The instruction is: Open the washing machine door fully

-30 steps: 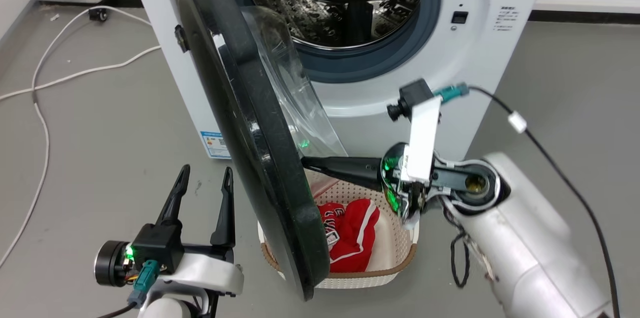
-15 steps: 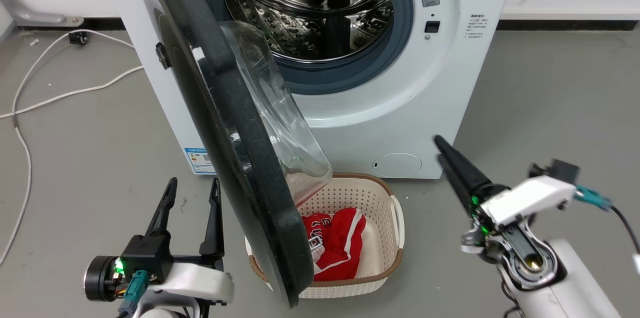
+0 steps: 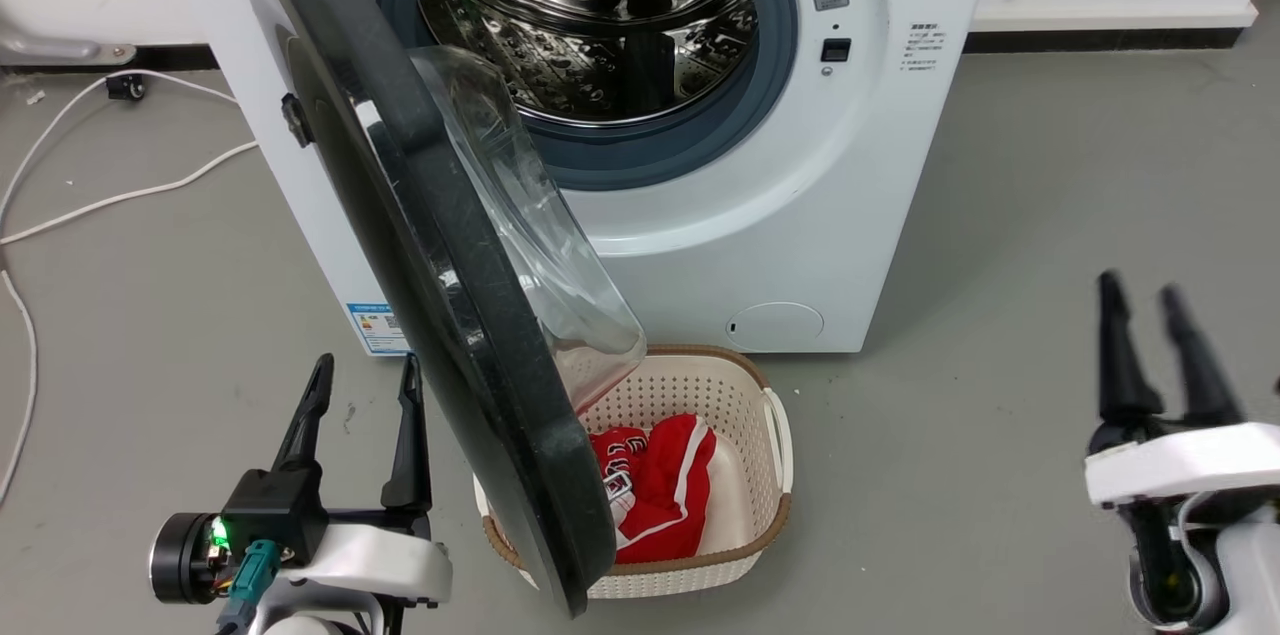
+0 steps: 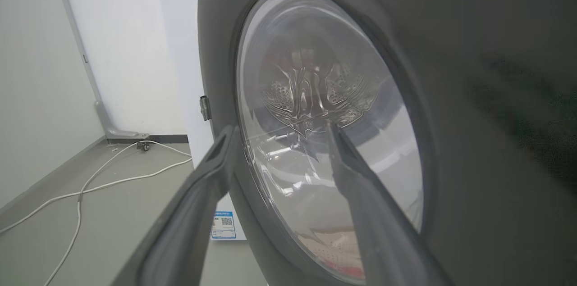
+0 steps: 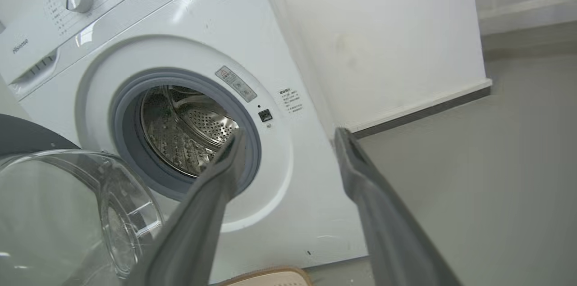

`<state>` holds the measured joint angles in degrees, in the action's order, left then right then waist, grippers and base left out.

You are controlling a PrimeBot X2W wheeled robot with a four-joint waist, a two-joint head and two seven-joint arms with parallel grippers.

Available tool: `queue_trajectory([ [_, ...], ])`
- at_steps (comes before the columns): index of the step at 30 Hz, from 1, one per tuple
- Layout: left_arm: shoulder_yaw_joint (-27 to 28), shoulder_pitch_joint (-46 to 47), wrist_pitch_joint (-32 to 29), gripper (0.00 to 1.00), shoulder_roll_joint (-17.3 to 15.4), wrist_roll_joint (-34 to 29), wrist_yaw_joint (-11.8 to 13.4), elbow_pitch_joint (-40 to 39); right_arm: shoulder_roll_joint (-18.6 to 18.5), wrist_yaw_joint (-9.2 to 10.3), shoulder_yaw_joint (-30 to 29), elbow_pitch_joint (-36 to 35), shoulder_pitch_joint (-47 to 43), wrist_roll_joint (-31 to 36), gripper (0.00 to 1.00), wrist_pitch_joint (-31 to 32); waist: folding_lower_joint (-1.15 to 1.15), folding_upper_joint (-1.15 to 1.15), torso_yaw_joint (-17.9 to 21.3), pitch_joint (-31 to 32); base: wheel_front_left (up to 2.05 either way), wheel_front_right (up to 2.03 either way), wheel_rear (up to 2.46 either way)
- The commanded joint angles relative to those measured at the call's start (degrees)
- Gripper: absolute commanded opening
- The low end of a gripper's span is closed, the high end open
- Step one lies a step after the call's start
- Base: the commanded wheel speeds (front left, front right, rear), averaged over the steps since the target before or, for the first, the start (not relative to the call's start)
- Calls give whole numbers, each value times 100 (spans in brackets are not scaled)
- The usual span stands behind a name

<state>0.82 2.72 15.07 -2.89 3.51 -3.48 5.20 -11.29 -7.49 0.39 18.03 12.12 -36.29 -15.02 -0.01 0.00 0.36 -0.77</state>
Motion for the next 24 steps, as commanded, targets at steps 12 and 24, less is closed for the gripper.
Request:
queue_trajectory([
  [12, 95, 102, 15, 100, 2, -129, -66, -41, 840, 1, -519, -2145, -1108, 3774, 100, -12, 1, 0, 7, -41, 0, 0, 0],
  [24, 99, 53, 15, 100, 2, -153, -108, -31, 850, 1, -356, -1811, -1595, 3176, 100, -13, 1, 0, 6, -23, 0, 0, 0],
])
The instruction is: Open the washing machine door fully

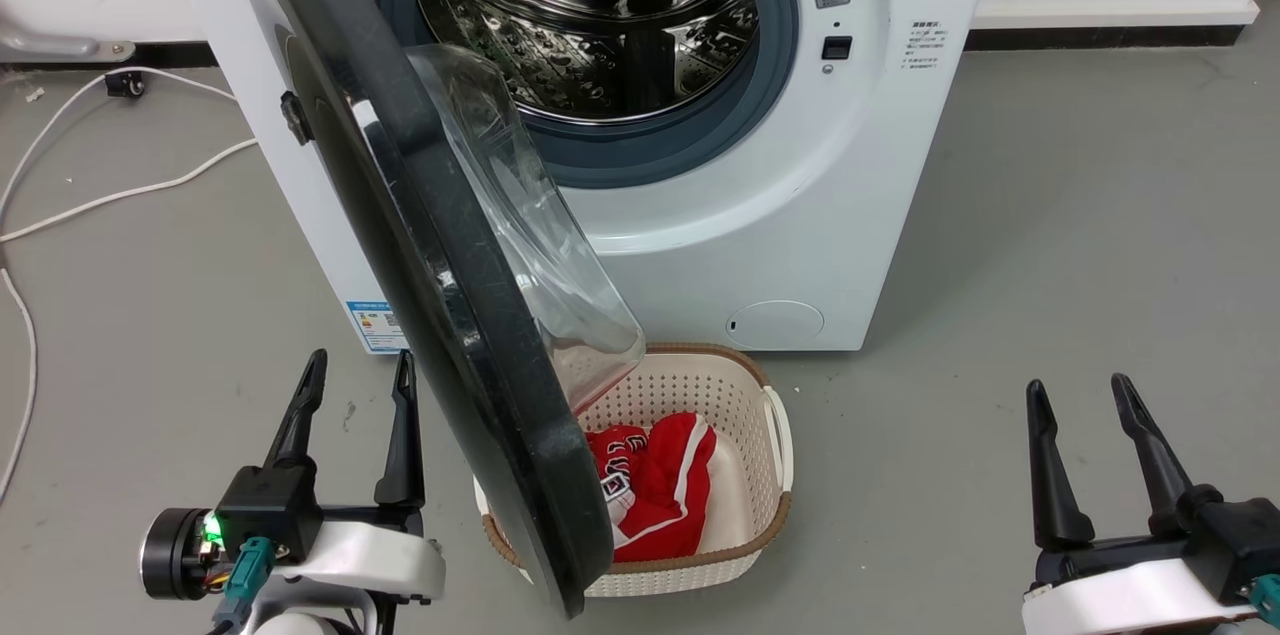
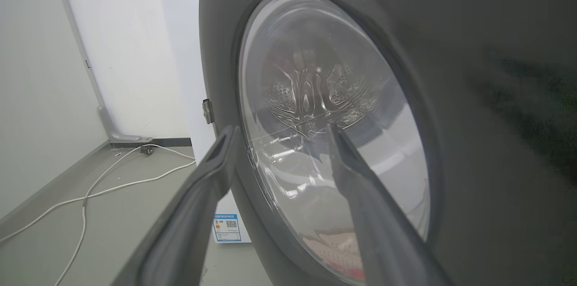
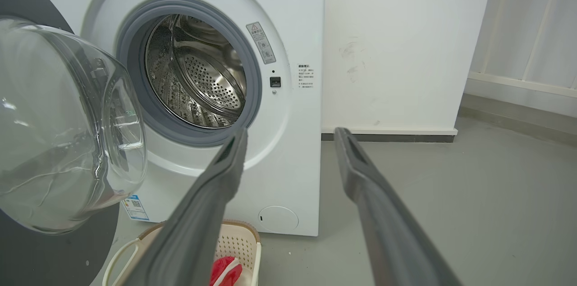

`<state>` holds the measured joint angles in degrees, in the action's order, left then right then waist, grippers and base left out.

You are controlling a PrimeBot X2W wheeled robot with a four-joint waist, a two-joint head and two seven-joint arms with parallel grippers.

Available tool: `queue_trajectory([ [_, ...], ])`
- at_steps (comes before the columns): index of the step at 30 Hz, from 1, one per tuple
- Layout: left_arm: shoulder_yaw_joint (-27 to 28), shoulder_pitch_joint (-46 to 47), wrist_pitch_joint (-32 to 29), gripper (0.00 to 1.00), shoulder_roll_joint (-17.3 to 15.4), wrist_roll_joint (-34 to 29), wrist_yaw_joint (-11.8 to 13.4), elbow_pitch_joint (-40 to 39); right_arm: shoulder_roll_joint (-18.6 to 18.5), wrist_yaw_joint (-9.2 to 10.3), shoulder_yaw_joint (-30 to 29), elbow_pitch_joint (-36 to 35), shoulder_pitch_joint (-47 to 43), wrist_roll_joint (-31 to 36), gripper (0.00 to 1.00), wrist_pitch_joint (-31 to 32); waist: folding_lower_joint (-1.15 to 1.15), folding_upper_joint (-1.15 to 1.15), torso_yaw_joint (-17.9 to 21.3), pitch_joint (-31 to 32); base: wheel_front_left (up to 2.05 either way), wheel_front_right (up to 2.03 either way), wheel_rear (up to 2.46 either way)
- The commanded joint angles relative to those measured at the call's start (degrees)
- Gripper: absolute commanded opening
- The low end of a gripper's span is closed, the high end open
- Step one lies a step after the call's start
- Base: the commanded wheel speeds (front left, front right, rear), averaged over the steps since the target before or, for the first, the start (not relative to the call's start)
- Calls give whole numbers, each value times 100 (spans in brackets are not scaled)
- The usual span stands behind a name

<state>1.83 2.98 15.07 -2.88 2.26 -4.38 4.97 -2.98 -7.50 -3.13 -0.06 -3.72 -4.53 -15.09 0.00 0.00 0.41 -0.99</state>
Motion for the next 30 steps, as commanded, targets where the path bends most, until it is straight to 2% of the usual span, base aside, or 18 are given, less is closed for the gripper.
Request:
queue_trajectory([
  [1, -3, 26, 15, 100, 1, -27, -22, -1, 19, 2, -5, 13, 3, -2, 100, -6, 0, 0, 3, 0, 0, 0, 0],
  [11, -48, 49, 15, 100, 1, -10, -57, 32, 20, 2, 5, 85, 130, -53, 100, -6, 0, 0, -7, -26, 0, 0, 0],
  [12, -54, 55, 15, 65, 1, 10, -64, 23, 20, 3, 12, 85, 138, -53, 100, -6, 0, 0, -10, -29, 0, 0, 0],
  [13, -71, 60, 15, 0, 1, 36, -67, 3, 20, 2, 17, 84, 144, -49, 100, -6, 0, 0, -12, -35, 0, 0, 0],
  [21, 7, 117, 15, 0, 0, 160, -39, -238, 21, 2, 54, 132, 218, -114, 100, -7, 0, 0, -23, -79, 0, 0, 0],
  [30, 307, 497, 15, 0, 1, 114, -37, -1474, 20, 3, 41, 216, 287, -122, 100, -7, 0, 0, -71, -183, 0, 0, 0],
])
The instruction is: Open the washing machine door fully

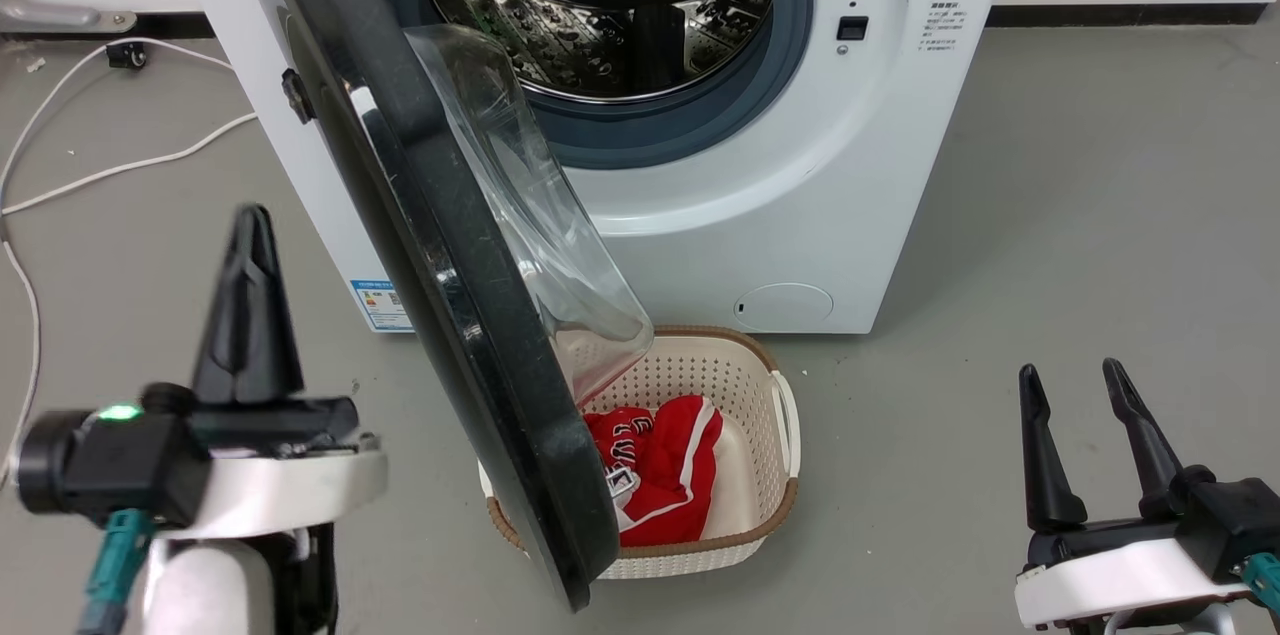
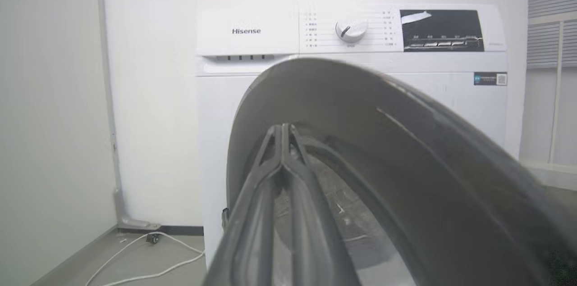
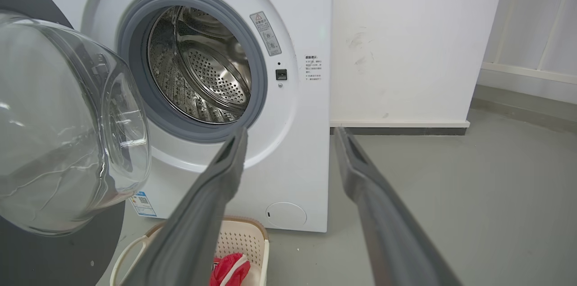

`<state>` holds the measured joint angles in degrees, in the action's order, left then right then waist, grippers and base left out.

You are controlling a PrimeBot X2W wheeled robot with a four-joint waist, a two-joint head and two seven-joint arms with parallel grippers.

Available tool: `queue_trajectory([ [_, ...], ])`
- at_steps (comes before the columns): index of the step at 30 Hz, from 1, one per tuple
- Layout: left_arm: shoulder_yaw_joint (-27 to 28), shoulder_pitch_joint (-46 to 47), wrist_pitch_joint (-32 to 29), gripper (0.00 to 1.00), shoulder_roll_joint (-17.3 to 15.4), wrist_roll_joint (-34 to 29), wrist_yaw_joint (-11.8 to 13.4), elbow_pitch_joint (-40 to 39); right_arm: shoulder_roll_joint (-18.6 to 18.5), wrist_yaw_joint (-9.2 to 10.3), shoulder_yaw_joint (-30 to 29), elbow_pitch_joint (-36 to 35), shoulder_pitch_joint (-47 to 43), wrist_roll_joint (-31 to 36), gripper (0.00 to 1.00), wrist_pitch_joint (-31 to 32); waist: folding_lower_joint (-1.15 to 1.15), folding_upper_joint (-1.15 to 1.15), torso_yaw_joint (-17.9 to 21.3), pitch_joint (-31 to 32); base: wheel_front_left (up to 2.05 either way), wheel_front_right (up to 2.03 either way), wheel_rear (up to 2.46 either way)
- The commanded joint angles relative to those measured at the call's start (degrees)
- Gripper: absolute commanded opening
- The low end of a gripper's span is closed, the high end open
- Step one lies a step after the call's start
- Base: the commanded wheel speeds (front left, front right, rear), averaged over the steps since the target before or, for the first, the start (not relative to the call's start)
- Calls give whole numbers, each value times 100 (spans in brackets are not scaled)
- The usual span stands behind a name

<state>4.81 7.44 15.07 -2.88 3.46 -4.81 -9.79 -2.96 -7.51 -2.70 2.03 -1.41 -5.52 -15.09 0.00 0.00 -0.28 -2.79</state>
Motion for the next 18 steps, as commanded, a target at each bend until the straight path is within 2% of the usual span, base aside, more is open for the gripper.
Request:
queue_trajectory([
  [1, 25, 98, 15, 0, 2, -19, 0, -188, 17, 4, -6, 17, 69, -25, 100, -7, 0, 0, -5, -10, 0, 0, 0],
  [10, -277, 473, 14, 0, -29, -189, -74, -2082, 17, 4, 13, 92, 94, -75, 100, -7, 0, 0, 16, -5, 0, 0, 0],
  [14, -871, 411, 14, 0, -66, -184, -170, -2503, 17, 3, 14, 129, 88, -116, 100, -7, 0, 0, 25, 29, 0, 0, 0],
  [18, -1829, 86, -3, 0, -60, 144, -236, -2381, 17, 3, 23, 156, 74, -144, 100, -7, 0, 0, 27, 60, 0, 0, 0],
])
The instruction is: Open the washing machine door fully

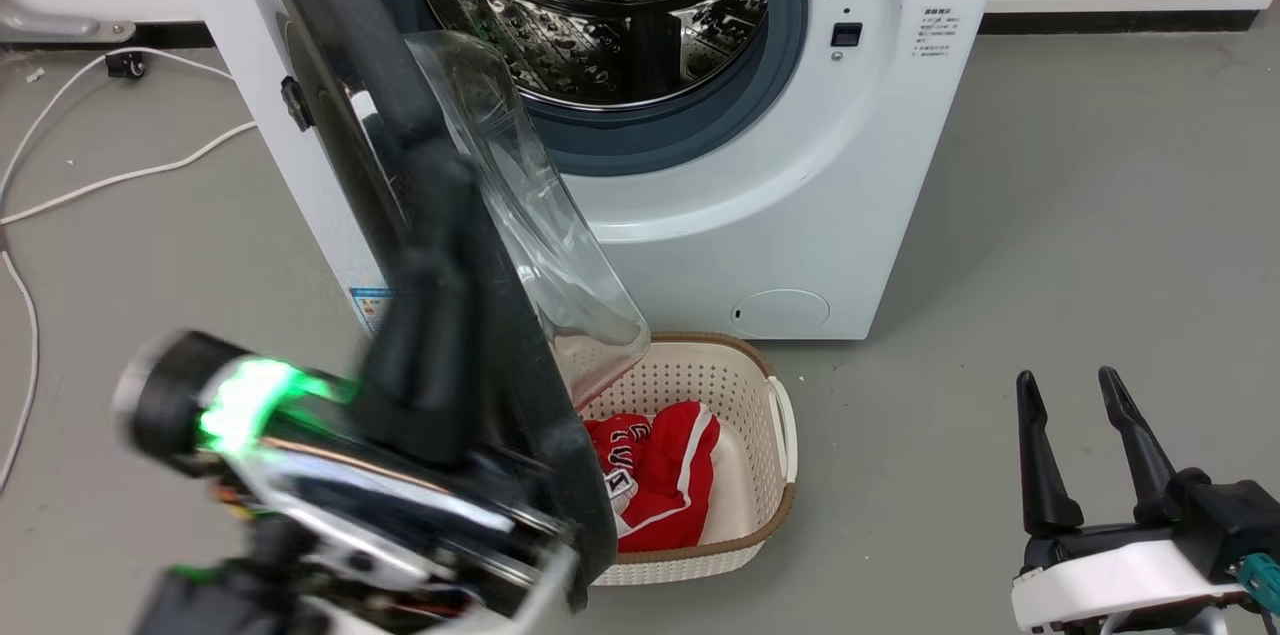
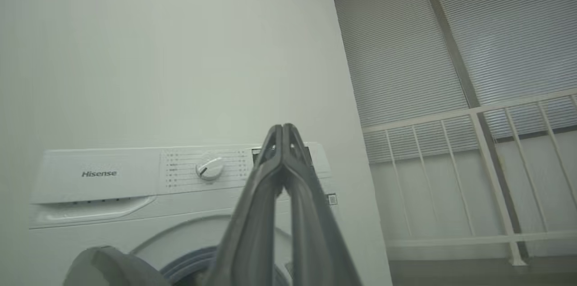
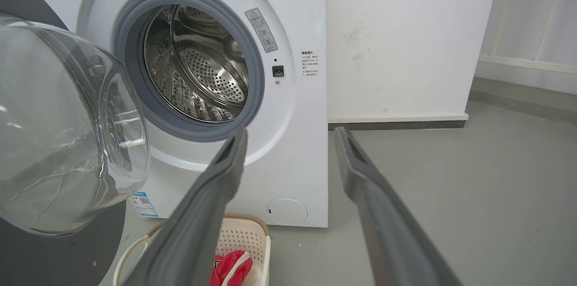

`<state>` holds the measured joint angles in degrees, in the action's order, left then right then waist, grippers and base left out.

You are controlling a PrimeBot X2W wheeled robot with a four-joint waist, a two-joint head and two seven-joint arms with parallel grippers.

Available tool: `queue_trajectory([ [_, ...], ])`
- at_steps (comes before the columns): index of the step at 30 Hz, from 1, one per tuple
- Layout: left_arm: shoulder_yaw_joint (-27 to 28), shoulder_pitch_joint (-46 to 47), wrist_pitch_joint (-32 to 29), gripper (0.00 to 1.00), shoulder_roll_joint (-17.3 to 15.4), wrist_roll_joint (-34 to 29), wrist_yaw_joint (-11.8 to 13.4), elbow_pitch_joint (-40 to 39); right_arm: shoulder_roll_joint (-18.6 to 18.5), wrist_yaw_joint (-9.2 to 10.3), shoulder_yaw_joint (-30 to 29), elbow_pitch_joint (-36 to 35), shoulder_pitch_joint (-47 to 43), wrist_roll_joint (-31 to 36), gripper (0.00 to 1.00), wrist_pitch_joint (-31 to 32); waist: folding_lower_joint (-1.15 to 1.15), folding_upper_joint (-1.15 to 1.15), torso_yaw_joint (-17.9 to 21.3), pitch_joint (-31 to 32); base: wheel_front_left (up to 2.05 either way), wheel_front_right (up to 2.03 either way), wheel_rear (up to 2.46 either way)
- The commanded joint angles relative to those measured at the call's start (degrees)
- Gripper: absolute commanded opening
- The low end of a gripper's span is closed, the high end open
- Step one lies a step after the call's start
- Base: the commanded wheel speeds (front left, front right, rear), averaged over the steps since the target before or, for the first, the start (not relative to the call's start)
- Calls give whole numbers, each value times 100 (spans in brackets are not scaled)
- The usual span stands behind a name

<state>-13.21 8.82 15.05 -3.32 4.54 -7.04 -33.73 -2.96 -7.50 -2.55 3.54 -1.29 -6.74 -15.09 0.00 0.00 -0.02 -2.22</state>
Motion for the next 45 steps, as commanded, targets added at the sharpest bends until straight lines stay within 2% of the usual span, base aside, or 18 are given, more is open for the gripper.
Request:
queue_trajectory([
  [1, -251, -142, -56, 0, -15, 141, -26, 79, 17, 2, 13, 10, 61, -29, 100, -7, 0, 0, 4, 12, 0, 0, 0],
  [7, -1165, -797, -640, 0, -129, 566, -33, 518, 17, 2, 19, 54, -9, -81, 100, -7, 0, 0, 16, 70, 0, 0, 0],
  [16, -1269, -1563, -1191, 0, -331, 588, 215, 1325, 16, 2, 49, 107, -66, -123, 100, -7, 0, 0, -25, 73, 0, 0, 0],
  [20, -1319, -1590, -1094, 0, -286, 563, 268, 1815, 16, 3, 64, 129, -25, -166, 100, -7, 0, 0, -61, 30, 0, 0, 0],
  [32, -1228, -868, -573, 0, -81, 725, 435, 3070, 16, 2, 200, 259, 119, -260, 100, -7, 0, 0, -17, 2, 0, 0, 0],
  [45, -1146, -960, -429, 0, -153, 744, 606, 3142, 16, 2, 261, 318, 69, -373, 100, -7, 0, 0, -71, 14, 0, 0, 0],
])
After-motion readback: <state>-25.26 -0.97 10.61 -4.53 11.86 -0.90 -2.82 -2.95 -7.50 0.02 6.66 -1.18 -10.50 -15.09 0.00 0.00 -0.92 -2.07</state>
